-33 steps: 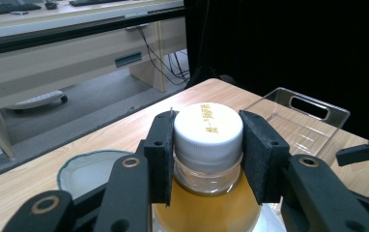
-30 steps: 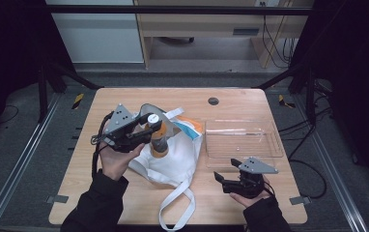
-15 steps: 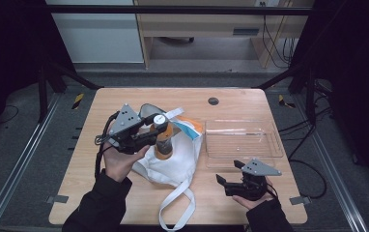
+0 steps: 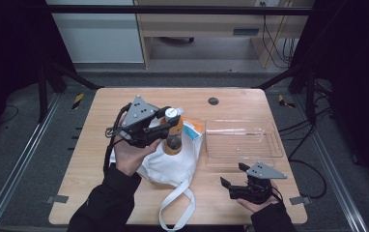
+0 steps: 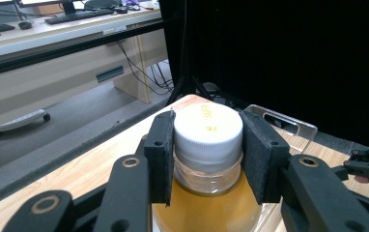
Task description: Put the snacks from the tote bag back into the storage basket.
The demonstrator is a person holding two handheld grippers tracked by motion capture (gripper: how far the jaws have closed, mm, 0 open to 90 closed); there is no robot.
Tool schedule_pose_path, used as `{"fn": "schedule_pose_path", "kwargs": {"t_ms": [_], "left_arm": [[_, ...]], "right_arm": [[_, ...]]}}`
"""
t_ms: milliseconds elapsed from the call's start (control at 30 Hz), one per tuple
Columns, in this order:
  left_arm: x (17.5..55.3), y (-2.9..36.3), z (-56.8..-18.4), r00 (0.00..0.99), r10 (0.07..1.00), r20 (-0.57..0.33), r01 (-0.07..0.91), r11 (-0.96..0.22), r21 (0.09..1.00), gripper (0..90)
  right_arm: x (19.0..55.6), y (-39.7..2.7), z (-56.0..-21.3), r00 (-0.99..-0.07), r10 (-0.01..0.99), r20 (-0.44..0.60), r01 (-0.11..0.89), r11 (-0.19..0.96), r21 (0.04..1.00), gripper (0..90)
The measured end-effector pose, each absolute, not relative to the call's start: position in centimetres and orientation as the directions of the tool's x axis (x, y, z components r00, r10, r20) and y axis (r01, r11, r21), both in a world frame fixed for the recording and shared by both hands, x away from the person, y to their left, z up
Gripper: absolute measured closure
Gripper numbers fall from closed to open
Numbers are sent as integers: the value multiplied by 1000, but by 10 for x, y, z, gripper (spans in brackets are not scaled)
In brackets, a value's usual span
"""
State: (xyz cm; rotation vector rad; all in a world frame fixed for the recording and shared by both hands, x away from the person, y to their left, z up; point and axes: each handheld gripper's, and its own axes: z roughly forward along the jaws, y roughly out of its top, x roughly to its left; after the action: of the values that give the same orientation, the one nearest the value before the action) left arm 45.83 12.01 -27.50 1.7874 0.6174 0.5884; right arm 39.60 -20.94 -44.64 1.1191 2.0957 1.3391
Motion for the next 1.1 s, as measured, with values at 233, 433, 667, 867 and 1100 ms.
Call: {"fn": "schedule_pose_path", "kwargs": {"t_ms": [233, 433, 667, 867, 1100], "left_arm": [[462, 102, -270, 759, 645, 90, 112, -265, 958, 591], [468, 85, -270, 770, 632, 93, 104, -268, 958, 591], [474, 71, -272, 779, 620, 93, 103, -273, 957, 591], [479, 61, -275, 785, 614, 87, 106, -272, 956, 591], [483, 50, -280, 790, 607, 86, 108, -276, 955, 591]], "right_arm": [[394, -213, -447, -586, 807, 74, 408, 216, 887, 153], [393, -216, -449, -586, 807, 73, 411, 218, 885, 153], [391, -218, -450, -589, 805, 74, 409, 219, 886, 145], [390, -218, -450, -590, 804, 71, 408, 221, 886, 139], [388, -219, -450, -596, 800, 75, 407, 221, 886, 137]]}}
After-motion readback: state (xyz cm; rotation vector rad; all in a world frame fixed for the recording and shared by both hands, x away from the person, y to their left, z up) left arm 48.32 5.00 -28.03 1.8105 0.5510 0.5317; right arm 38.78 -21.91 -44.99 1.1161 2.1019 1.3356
